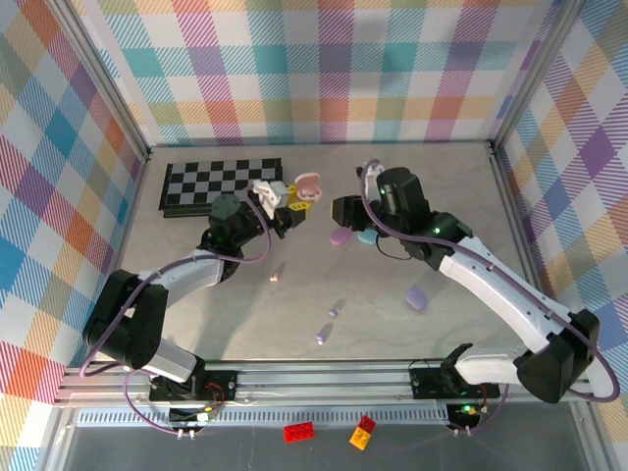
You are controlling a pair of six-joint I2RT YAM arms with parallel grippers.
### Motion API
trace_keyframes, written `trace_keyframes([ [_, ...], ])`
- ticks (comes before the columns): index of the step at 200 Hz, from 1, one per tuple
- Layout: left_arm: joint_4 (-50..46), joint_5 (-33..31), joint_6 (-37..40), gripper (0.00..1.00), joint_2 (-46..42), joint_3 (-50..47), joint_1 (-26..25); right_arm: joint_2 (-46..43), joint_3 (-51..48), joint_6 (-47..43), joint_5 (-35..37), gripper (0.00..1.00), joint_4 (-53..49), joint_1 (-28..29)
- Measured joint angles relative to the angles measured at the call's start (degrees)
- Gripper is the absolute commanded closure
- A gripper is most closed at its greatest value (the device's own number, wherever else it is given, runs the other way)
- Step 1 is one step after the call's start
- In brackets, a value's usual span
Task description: Insert wireless bluetooth earbuds into charging case
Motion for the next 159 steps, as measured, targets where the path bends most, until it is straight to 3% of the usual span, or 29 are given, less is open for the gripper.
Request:
trace_keyframes([
  [33,2.54,0.2,-2.93,0.68,0.37,-0.33,3.58,-1.38,-9.64,4.85,0.74,0.63,5.07,-0.72],
  [74,3.19,-0.55,-3.98,0.68,0.35,-0.31,5.55,7.87,-15.5,14.23,-3.63,0.63,14.47,0.24],
  [159,2.91,-1.6,-4.85,0.69,-0.63,1.79,6.78,31.63,-9.88,25.86,-8.85,0.67,21.97,6.88],
])
